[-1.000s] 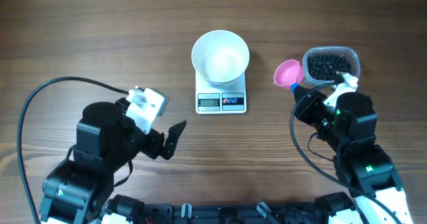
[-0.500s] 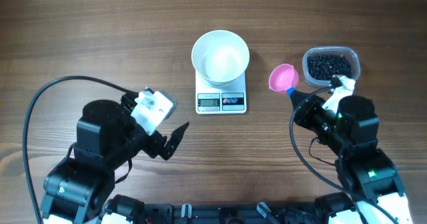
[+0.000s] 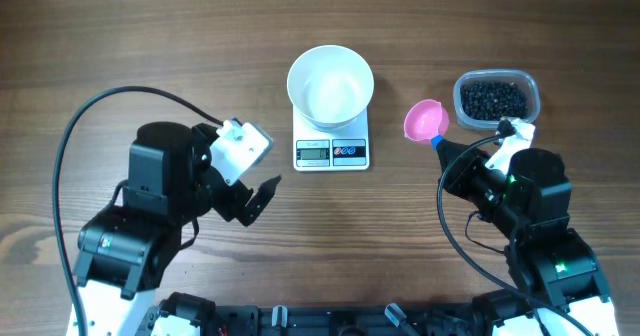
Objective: Scoop item into bowl and weigh 150g on scale
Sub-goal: 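Retract the left gripper and hold the scoop beside the bean tub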
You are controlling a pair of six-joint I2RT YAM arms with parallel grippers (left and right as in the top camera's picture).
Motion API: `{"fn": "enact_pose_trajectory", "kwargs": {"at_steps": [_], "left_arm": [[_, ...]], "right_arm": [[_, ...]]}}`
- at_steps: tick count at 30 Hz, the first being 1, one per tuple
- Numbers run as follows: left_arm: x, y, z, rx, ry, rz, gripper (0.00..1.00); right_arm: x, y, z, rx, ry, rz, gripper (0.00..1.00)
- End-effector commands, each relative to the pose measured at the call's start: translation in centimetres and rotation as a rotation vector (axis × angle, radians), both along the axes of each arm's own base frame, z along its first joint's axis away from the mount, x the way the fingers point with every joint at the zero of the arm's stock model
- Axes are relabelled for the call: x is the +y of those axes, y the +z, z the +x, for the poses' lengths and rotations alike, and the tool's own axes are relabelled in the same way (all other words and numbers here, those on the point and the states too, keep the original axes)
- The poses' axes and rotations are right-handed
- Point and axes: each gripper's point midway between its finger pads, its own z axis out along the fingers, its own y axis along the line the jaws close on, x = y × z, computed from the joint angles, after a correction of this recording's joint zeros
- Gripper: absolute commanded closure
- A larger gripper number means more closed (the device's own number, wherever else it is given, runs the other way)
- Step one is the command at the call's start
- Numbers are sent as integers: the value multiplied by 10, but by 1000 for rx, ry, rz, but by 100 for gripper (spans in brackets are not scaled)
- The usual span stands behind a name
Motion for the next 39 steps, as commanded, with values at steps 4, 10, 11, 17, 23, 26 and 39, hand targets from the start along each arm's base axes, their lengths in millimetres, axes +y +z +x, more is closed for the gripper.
{"fn": "enact_pose_trajectory", "kwargs": {"at_steps": [4,10,11,17,23,26,39], "left_arm": [[-2,11,1,-30,-22,-6,0],[-2,9,2,-24,-22,-5,0],[-2,9,2,-23,-23,-5,0],[-2,9,2,-23,-22,-5,0],[-2,9,2,-22,-22,-5,0],[-2,7,4,-12,-22,-3,0],[-6,-20,16,92,-20,22,0]], "right_arm": [[0,12,0,-36,14,-6,96],[0,10,-1,-44,35,-40,96],[0,10,-1,-47,40,-49,96],[0,13,-2,-54,44,-54,96],[-1,18,-5,-76,51,-62,96],[-1,20,-6,-84,51,-61,96],[-1,18,-7,-74,52,-65,96]]}}
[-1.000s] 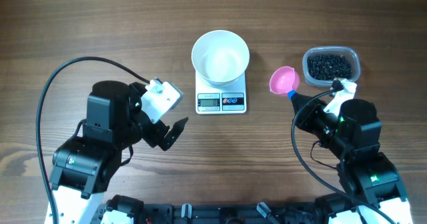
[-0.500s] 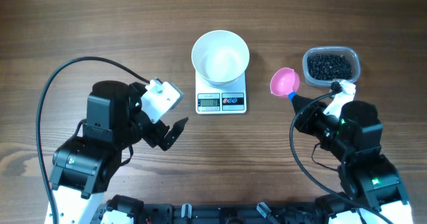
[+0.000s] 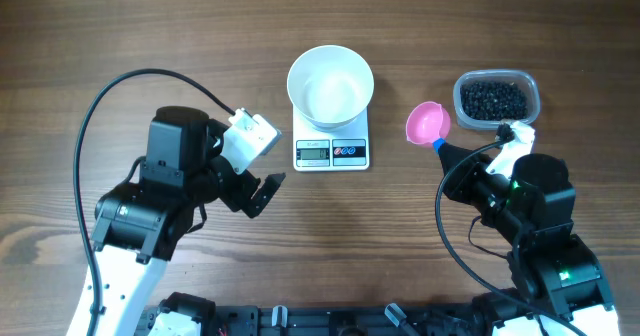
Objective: Scoop item into bowl and weigh 150g on scale
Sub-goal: 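Retract the left gripper and hold the scoop beside the bean tub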
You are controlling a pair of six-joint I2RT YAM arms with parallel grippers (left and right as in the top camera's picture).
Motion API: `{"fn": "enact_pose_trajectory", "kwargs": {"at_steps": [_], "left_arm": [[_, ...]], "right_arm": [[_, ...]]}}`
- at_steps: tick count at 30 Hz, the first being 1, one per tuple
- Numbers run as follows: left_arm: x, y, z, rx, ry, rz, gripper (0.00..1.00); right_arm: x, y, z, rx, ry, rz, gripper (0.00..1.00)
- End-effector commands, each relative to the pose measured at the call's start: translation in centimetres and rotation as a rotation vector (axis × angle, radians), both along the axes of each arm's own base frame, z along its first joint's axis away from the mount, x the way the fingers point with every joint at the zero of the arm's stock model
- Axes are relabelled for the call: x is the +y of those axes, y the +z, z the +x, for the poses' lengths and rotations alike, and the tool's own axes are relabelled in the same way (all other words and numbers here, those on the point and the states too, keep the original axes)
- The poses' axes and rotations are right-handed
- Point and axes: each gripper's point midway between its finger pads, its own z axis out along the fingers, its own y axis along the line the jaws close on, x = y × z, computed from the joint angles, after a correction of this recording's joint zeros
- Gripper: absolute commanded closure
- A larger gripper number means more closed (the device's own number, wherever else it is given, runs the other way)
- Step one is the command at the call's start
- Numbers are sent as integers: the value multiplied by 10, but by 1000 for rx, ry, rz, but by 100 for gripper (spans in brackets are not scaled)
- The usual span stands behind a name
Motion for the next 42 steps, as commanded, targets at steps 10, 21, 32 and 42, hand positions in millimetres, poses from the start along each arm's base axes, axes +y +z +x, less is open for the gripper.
{"fn": "enact_pose_trajectory", "kwargs": {"at_steps": [10,21,32,42], "left_arm": [[-2,2,6,4,-16,0,0],[-4,5,4,2,-14,-20,0],[0,31,-8,-92,-4,-53,0],[-2,19,-2,-45,-3,-40,0]], "right_arm": [[0,10,-3,-19,13,-9,96],[0,10,-3,-18,13,-6,96],[0,10,-4,-14,16,-6,96],[-2,11,-3,-20,8,-14,95]]}}
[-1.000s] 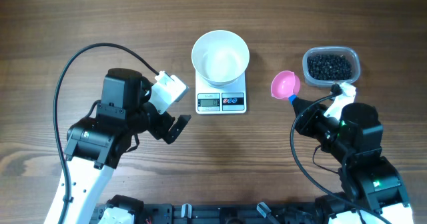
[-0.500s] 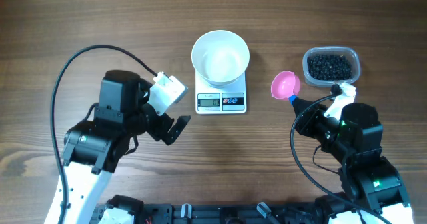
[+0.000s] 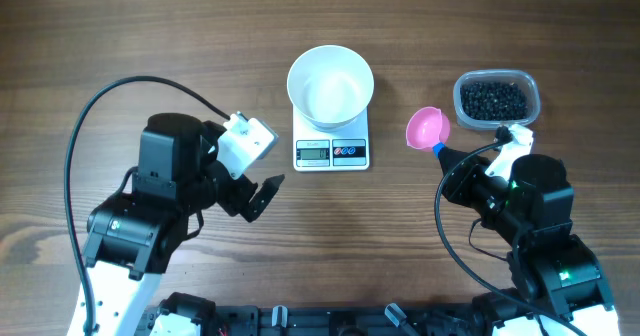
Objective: Scoop item into bowl and weigh 150g on scale
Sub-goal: 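Retract the left gripper and hold the scoop beside the bean tub, then dip the scoop into the beans with the right gripper and lift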
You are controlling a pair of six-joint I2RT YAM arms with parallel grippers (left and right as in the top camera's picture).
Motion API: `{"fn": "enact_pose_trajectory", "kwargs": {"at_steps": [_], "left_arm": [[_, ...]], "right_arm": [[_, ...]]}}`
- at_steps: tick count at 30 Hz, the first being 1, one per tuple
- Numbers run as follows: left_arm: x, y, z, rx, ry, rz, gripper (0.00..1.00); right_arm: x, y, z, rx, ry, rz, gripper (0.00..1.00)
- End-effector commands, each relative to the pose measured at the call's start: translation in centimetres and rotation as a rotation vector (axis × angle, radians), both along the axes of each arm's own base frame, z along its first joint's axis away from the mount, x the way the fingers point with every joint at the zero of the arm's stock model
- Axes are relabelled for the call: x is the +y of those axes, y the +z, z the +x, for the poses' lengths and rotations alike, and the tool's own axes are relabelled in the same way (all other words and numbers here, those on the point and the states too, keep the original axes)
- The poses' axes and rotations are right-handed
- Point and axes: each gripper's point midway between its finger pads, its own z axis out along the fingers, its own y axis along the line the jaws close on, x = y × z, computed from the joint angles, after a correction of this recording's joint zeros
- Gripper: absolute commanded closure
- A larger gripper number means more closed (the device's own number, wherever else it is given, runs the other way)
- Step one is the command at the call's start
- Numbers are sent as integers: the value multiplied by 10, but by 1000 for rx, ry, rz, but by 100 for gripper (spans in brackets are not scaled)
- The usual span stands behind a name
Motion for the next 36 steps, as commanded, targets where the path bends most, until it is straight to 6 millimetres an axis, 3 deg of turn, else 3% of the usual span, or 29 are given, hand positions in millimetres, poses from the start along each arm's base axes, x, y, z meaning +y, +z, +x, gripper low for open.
{"fn": "enact_pose_trajectory", "kwargs": {"at_steps": [1,17,18,22,25,31,36], "left_arm": [[-2,5,4,3,-2,-17,0],[-10,5,1,26,-36,-52,0],[-10,5,1,26,-37,-52,0],[-10,5,1,26,-36,-52,0],[-10,5,1,26,-36,-52,0],[-10,5,1,26,-36,-52,0],[-10,5,1,26,-36,-52,0]], "right_arm": [[-1,18,1,-49,6,-3,96],[-3,12,-2,-38,27,-51,96],[-5,14,-2,-48,28,-76,96],[-23,56,-8,-91,-16,-176,96],[-34,65,-14,-47,-43,-245,96],[-49,47,-5,31,-45,-400,96],[-52,45,9,34,-87,-407,96]]}}
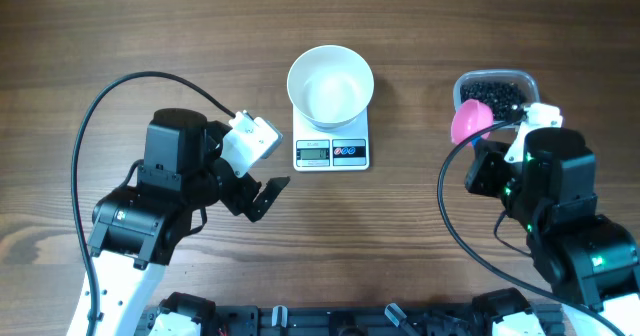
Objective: Scoop item into bowl and weigh 150g on scale
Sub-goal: 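Dip the scoop into the beans with the right gripper and lift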
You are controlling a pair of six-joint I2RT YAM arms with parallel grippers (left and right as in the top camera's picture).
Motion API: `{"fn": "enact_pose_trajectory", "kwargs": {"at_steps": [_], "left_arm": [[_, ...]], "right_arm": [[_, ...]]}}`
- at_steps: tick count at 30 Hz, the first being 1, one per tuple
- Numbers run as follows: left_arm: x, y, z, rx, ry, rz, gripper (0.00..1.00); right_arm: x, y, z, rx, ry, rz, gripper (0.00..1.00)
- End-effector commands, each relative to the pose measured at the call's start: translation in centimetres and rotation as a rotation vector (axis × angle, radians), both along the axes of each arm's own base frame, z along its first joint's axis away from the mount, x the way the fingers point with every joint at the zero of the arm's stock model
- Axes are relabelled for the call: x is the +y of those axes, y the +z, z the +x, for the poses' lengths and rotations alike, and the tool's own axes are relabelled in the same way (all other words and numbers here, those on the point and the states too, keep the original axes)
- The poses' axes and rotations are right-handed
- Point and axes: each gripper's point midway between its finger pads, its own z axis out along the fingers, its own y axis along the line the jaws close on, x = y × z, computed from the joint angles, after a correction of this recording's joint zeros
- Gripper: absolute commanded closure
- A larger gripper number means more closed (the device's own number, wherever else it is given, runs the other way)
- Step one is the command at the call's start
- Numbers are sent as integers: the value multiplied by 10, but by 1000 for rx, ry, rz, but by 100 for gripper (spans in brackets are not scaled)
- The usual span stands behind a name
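Note:
A white bowl (330,86) stands empty on the small white scale (331,152) at the table's middle back. At the back right sits a clear tub of dark beans (498,92). The pink scoop (470,122) is tipped on edge at the tub's near left rim, overlapping it. My right gripper (489,137) holds the scoop by its handle; the fingers and handle are mostly hidden under the wrist. My left gripper (263,198) hangs open over bare table, left of and nearer than the scale.
The wooden table (400,236) runs across the whole view. Black cables loop from both arms, over the left side (110,86) and beside the right arm (445,216). The tub stands close to the right gripper's wrist.
The right arm has shifted right and back. The pink scoop was lying open-side up between the scale and the tub; now it is tilted at the tub's left rim. The left arm barely changed.
At all three earlier moments my right gripper held the pink scoop level just left of the tub, nearly still. The left arm shifted slightly, its gripper open near the scale's left. Now the scoop is tipped at the tub's rim.

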Motion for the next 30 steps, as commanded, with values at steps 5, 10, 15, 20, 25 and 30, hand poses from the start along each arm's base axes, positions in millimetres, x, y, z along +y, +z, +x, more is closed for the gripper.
{"fn": "enact_pose_trajectory", "kwargs": {"at_steps": [5,10,15,20,25,30], "left_arm": [[-2,10,2,-16,-1,-23,0],[-2,10,2,-16,-1,-23,0],[-2,10,2,-16,-1,-23,0],[-2,10,2,-16,-2,-23,0],[-2,10,2,-16,-1,-23,0],[-2,10,2,-16,-1,-23,0]], "right_arm": [[-13,23,21,-92,-238,163,96],[-17,10,29,-42,-378,268,95],[-23,4,52,-28,-408,256,95],[-24,32,65,-59,-351,178,95],[-28,23,61,19,-378,143,95],[-26,30,63,-11,-364,154,96]]}}
